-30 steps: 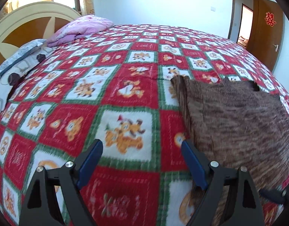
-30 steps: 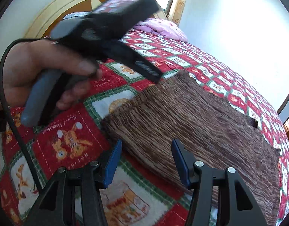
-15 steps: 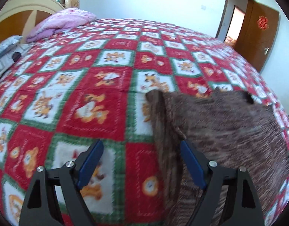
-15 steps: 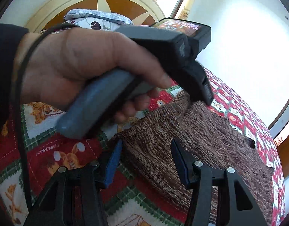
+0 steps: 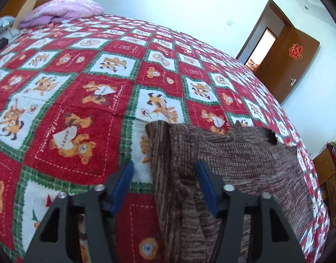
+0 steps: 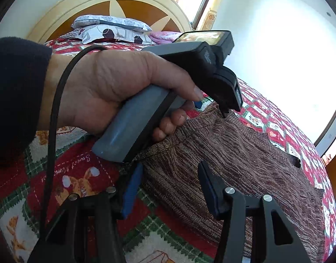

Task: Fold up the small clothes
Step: 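Close the left and right grippers on the sweater's side edge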

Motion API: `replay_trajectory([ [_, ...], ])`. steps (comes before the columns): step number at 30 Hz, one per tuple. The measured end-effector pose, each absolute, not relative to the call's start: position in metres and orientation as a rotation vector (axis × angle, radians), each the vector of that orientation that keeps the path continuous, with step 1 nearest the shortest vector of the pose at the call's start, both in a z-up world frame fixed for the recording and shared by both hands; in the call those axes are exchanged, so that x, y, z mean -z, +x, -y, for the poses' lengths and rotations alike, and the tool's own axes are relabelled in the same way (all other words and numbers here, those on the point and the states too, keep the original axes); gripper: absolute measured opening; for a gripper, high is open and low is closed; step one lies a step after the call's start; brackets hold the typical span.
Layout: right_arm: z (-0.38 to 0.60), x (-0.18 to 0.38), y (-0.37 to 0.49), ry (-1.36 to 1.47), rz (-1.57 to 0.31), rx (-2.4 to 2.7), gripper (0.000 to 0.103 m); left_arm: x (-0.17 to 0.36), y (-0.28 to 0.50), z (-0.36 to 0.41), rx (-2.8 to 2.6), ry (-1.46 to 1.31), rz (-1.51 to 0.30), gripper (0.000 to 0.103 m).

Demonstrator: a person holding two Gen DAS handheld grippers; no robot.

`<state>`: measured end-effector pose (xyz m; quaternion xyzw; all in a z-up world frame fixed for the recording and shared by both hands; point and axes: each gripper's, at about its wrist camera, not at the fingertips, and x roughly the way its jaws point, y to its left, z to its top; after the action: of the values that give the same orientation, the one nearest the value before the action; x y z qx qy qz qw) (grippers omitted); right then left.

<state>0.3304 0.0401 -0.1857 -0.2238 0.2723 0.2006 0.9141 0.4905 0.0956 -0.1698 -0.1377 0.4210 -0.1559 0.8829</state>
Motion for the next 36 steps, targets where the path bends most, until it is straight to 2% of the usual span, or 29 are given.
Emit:
replay_trajectory([
  [2,-0.043,0.187,0.327,-0.473,-0.558,-0.421,0.044,0.171,0.490,-0.100,0.335,-0.318,-0.869,0.052],
  [4,-0.047,0.187,0.323,-0.481,-0.562,-0.443,0.025,0.173,0.490,-0.103,0.331,-0.333,-0.872,0.038],
  [5,-0.048,0.187,0.322,-0.483,-0.569,-0.455,0.021,0.174,0.490,-0.103,0.333,-0.339,-0.874,0.034],
  [7,-0.051,0.186,0.318,-0.488,-0.571,-0.456,0.018,0.175,0.490,-0.102,0.357,-0.345,-0.878,0.016],
  [9,-0.048,0.185,0.319,-0.471,-0.582,-0.457,0.017,0.174,0.488,-0.098,0.361,-0.321,-0.870,0.013],
  [16,-0.049,0.185,0.323,-0.464,-0.592,-0.438,0.017,0.174,0.487,-0.098,0.365,-0.315,-0.864,0.013],
  [18,-0.048,0.184,0.324,-0.450,-0.598,-0.455,0.010,0.174,0.487,-0.098,0.358,-0.310,-0.865,0.015],
  [22,-0.044,0.179,0.327,-0.414,-0.606,-0.460,0.006,0.175,0.487,-0.097,0.369,-0.308,-0.861,0.011],
  [36,-0.015,0.155,0.311,-0.326,-0.583,-0.470,0.005,0.156,0.487,-0.088,0.375,-0.303,-0.933,0.009],
])
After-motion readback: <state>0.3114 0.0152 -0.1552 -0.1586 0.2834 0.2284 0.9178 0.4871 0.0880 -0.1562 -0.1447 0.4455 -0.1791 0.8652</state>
